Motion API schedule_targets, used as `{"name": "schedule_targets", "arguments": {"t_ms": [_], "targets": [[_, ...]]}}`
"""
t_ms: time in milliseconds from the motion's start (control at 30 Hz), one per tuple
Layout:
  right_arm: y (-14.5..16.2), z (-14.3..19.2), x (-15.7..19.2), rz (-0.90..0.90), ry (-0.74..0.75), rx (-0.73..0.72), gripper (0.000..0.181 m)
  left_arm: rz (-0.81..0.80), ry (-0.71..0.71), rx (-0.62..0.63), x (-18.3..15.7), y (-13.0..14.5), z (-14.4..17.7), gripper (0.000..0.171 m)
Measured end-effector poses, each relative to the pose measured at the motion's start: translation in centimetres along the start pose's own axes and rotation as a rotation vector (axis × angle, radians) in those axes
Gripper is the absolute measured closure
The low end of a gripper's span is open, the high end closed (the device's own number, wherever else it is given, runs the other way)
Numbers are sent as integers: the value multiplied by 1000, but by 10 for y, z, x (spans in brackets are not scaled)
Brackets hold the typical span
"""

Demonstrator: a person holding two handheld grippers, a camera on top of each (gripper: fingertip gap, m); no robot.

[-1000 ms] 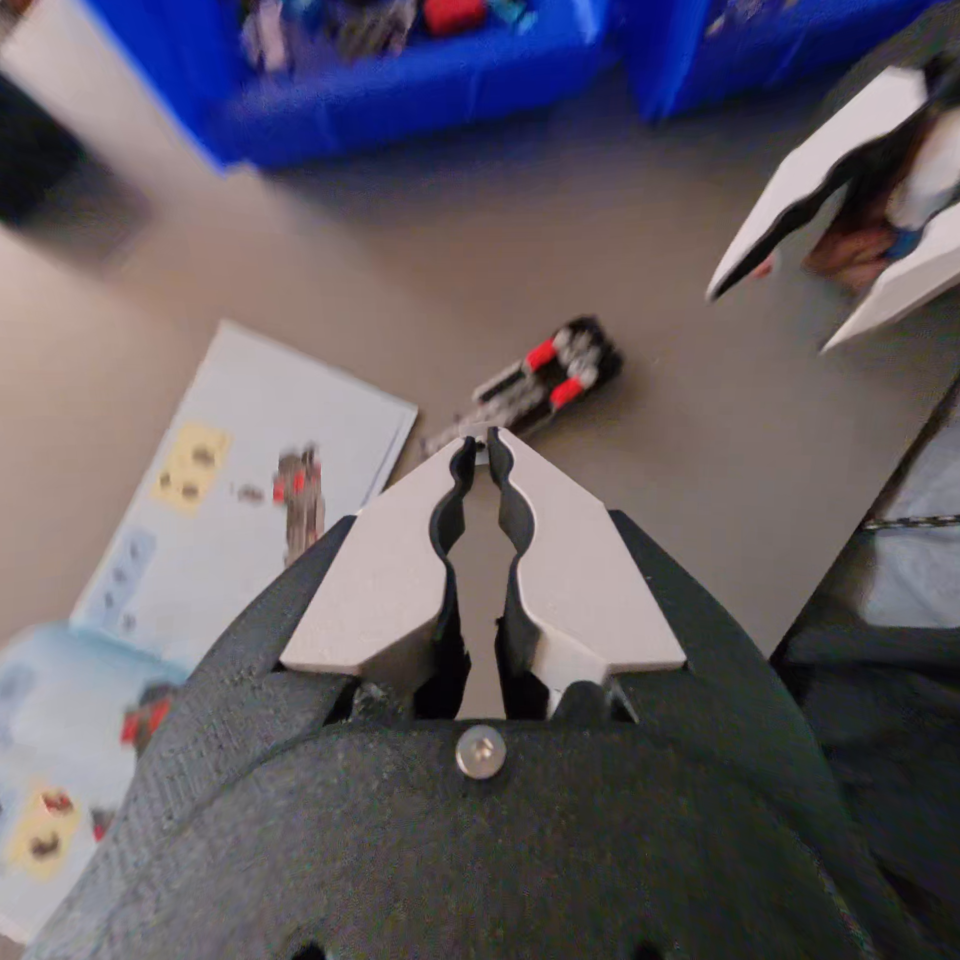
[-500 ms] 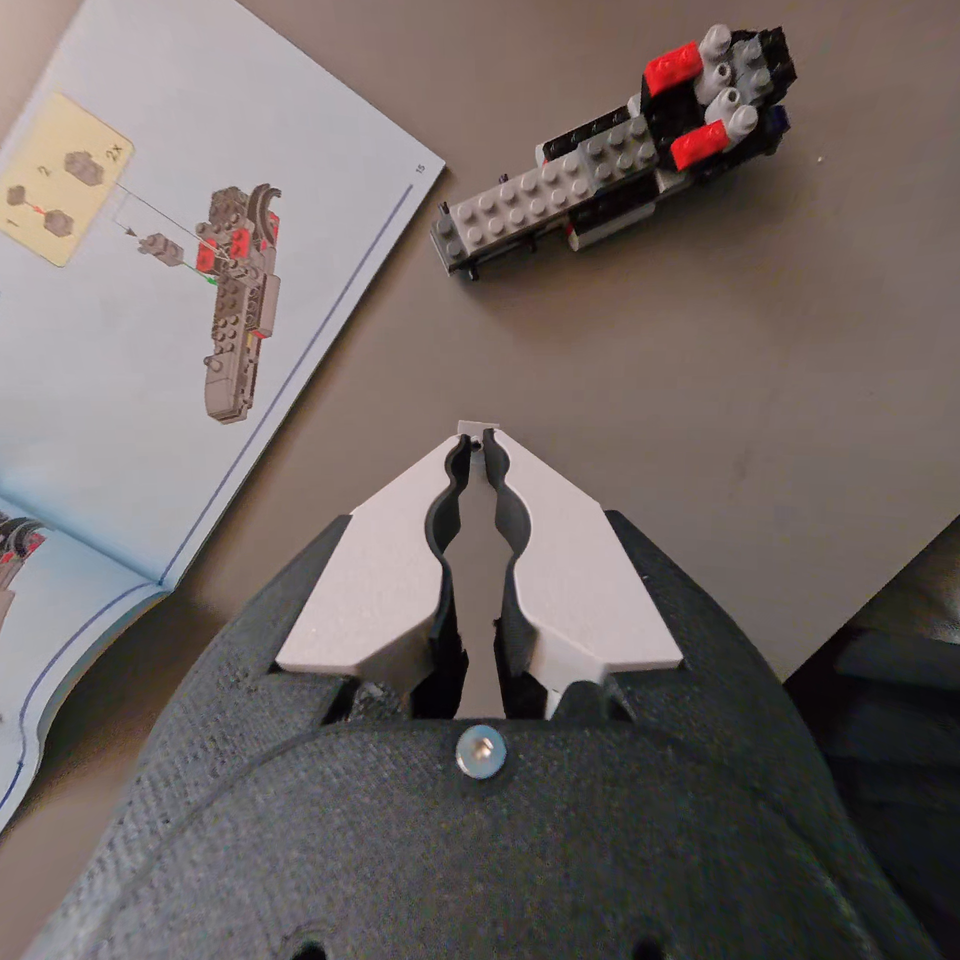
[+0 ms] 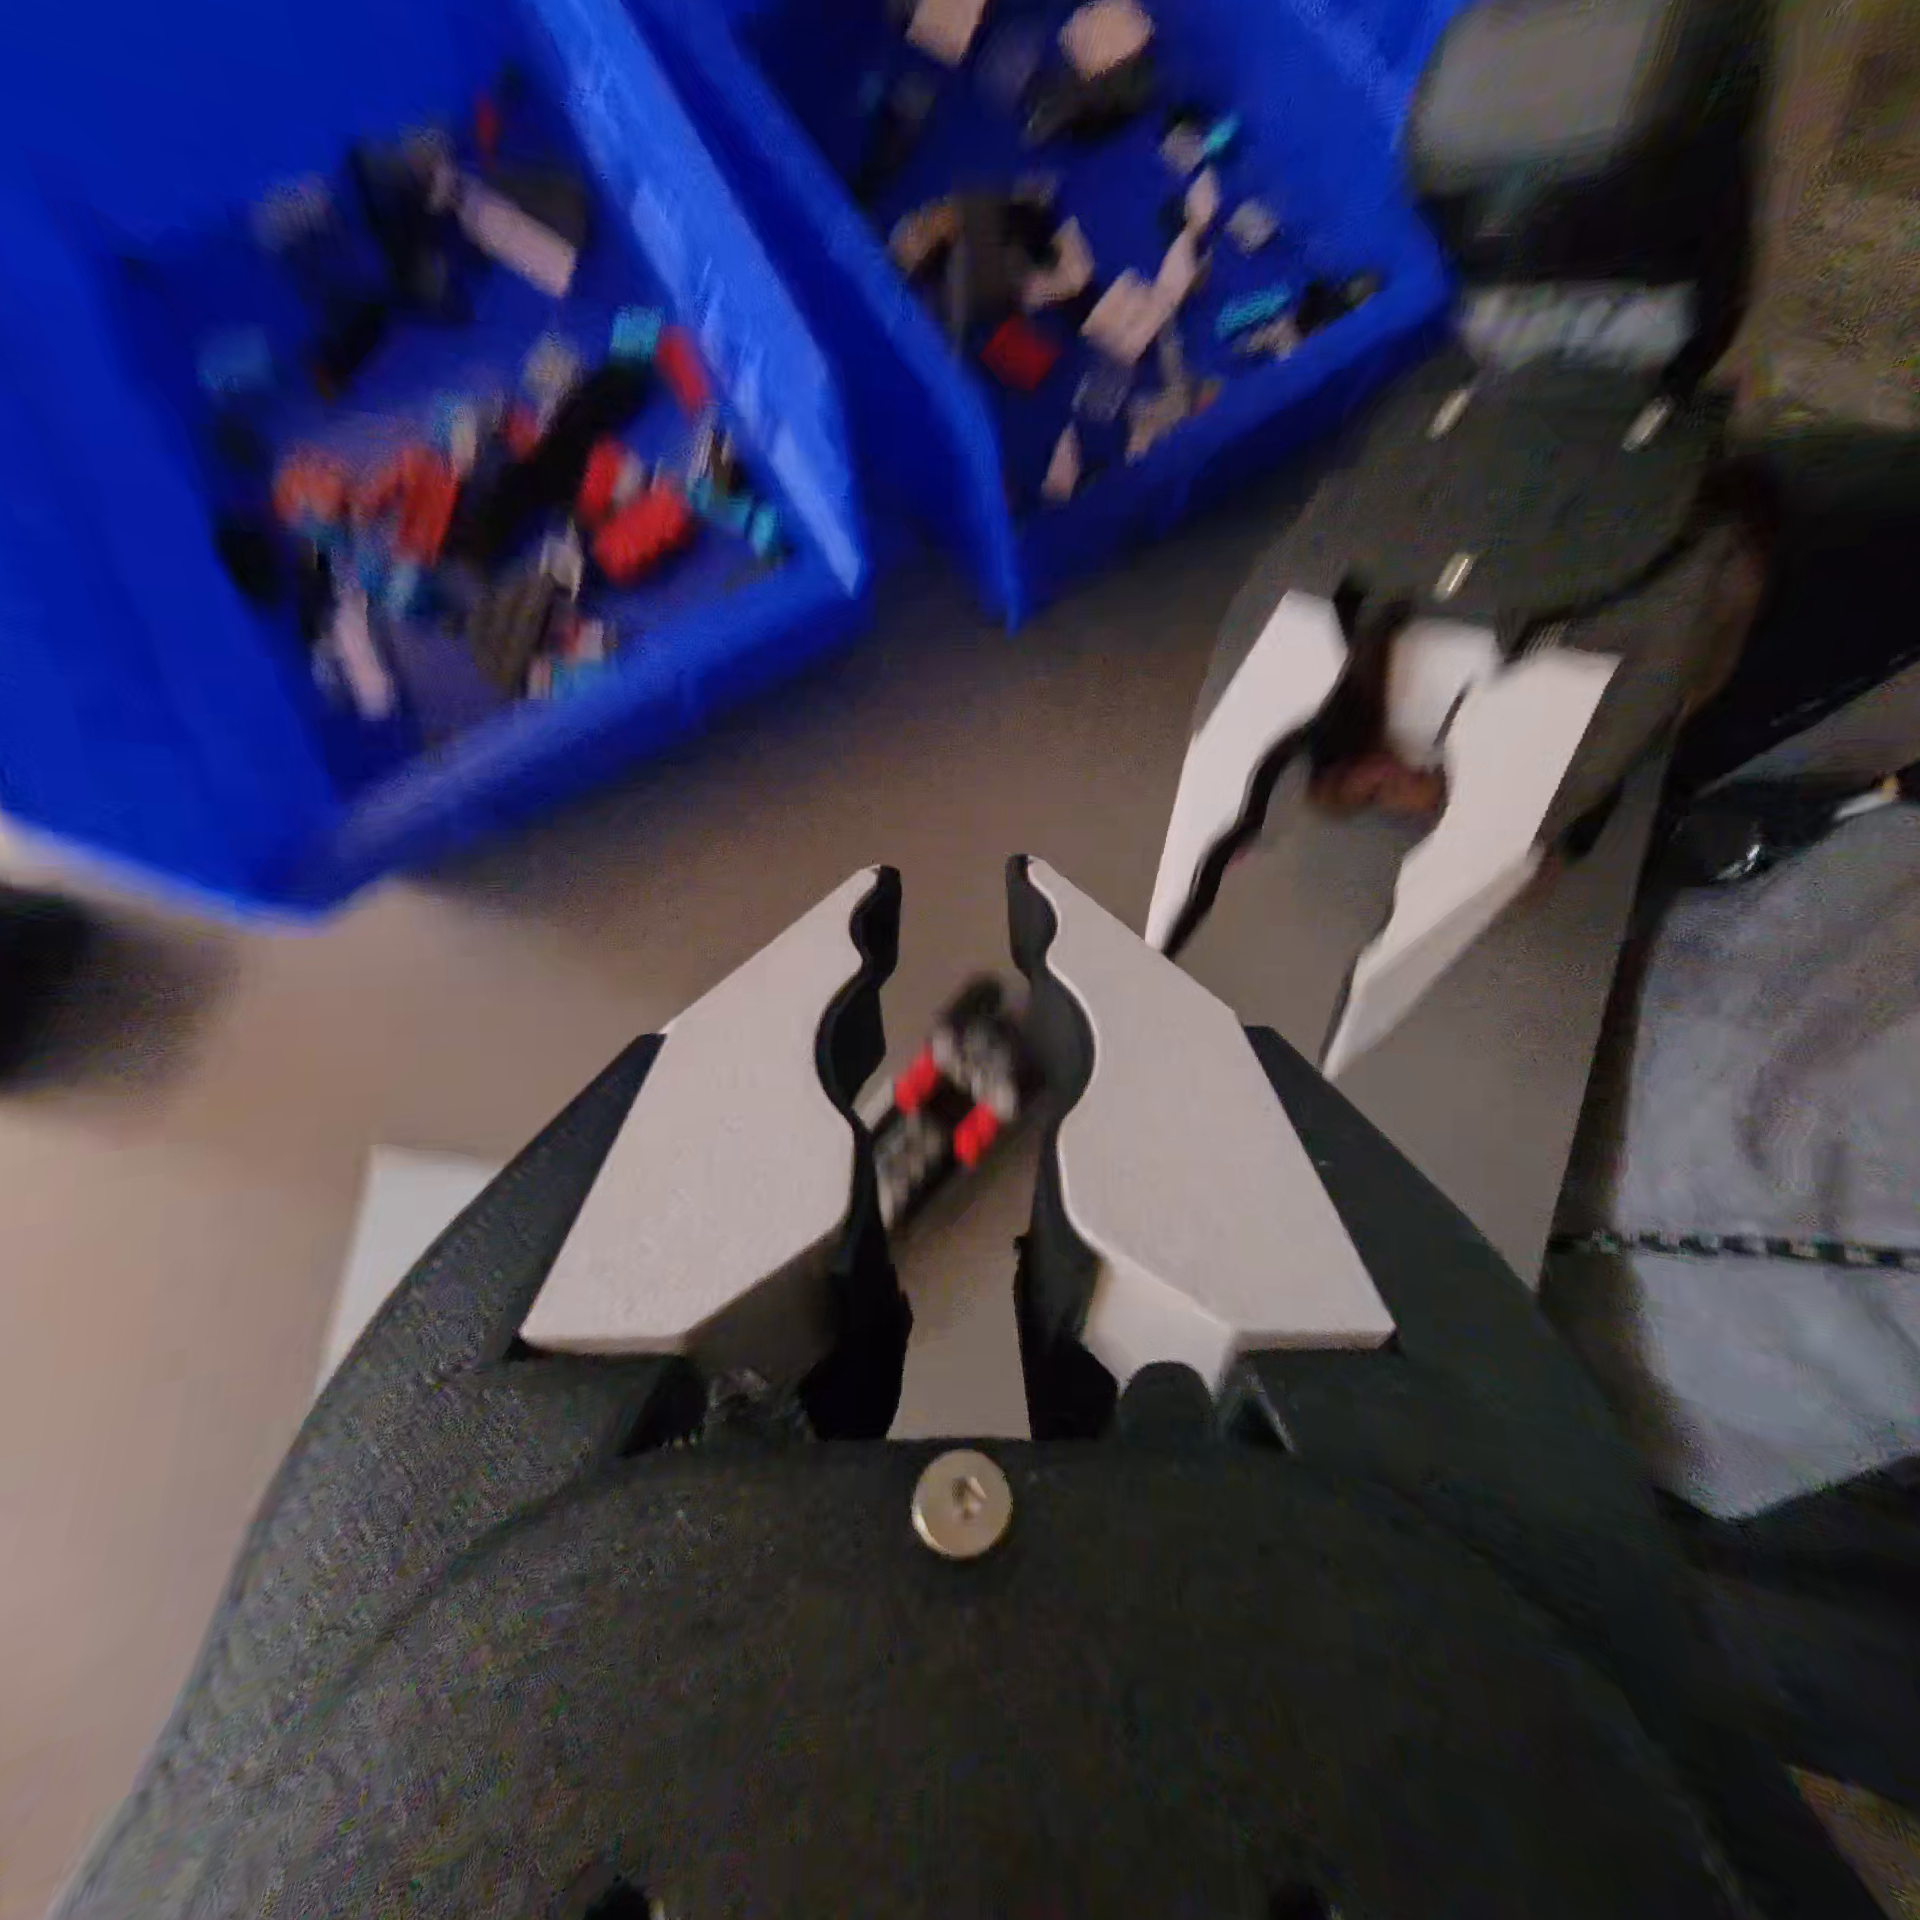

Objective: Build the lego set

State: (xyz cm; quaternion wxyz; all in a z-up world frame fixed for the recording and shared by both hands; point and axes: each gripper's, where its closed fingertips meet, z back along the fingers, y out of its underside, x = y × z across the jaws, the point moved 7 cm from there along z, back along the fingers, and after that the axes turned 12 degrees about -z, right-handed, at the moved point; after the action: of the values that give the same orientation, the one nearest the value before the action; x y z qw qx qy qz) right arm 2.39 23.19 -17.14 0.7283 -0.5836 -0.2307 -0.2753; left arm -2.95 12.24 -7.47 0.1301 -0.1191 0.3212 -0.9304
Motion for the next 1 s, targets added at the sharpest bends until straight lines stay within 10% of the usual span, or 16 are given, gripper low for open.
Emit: {"name": "schedule_targets", "arguments": {"t_ms": [167, 300, 533, 1000], "targets": [[4, -4, 3, 20, -18, 48, 132, -275, 155, -4, 10, -115, -56, 149], [5, -4, 6, 31, -42, 57, 132, -422, 351, 164, 5, -155, -126, 148], [4, 0, 8, 43, -66, 40, 132, -735, 587, 439, -30, -140, -211, 150], [4, 2, 9, 36, -88, 26, 132, -1040, 609, 541, -37, -125, -242, 150]]}}
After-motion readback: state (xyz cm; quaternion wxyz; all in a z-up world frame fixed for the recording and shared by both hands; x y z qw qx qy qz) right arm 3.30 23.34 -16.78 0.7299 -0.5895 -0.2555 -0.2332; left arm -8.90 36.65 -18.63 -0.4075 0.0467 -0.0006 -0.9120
